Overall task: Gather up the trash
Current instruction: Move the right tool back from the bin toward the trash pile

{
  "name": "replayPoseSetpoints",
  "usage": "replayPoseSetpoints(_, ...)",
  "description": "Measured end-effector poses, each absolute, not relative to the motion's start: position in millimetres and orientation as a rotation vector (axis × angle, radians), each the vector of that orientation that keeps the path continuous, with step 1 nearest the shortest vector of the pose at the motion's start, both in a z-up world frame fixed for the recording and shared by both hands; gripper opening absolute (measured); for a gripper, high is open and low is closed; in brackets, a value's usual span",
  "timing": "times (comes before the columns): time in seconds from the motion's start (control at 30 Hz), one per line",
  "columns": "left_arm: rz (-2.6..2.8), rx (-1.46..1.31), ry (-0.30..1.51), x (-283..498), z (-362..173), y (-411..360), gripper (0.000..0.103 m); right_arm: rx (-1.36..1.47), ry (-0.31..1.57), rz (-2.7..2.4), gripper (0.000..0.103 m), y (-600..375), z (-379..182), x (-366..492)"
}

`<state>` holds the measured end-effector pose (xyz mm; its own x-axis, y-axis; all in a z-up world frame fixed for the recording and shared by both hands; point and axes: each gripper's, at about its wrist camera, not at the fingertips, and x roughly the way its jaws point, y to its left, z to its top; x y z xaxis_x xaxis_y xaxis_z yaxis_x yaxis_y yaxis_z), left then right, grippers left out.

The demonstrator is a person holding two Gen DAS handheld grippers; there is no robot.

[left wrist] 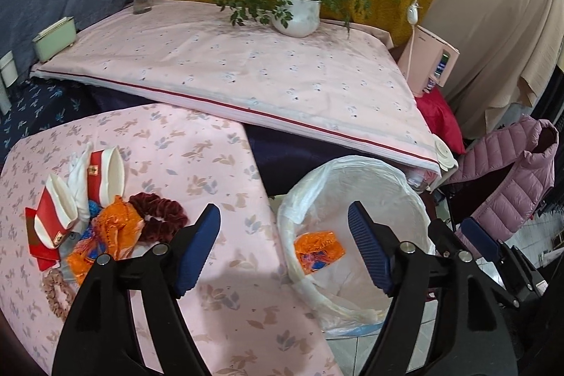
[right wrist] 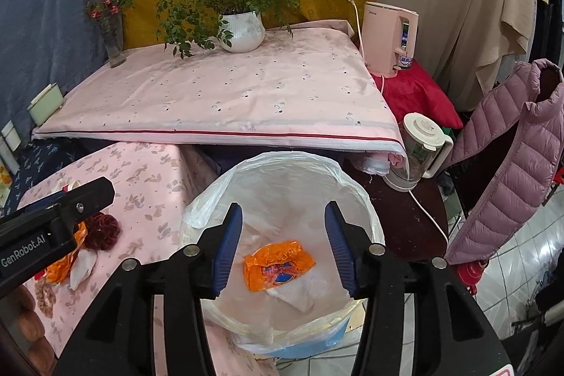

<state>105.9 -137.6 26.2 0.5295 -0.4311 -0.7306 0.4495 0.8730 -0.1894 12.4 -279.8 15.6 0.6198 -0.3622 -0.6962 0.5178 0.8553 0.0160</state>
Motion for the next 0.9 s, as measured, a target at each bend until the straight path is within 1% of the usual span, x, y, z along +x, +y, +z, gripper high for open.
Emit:
replayPoseSetpoints(0.13,-0.495,0.008,0.874,108,23,-123,0.071,0.214,0.747,-0.488,0.049,-266,17,14)
replayPoseSetpoints(0.23,-0.471,-0.003,0.876,108,21,-110,0.072,0.206,0.746,-0.464,0.052,-255,19,16)
replayPoseSetpoints(0.37,-0.426,-0.017,0.873,109,17,-89,0.077,0.189,0.744,-0.437,0.054,-238,21,19)
replayPoseSetpoints(0.47,-0.392,-0.027,0.875,111,14,-71,0.079,0.184,0.745,-0.409,0.054,-224,20,22)
replayPoseSetpoints(0.9,-0.193,-0.099,0.931,121,-20,32,0.079,0.166,0.772,-0.268,0.057,-155,13,46)
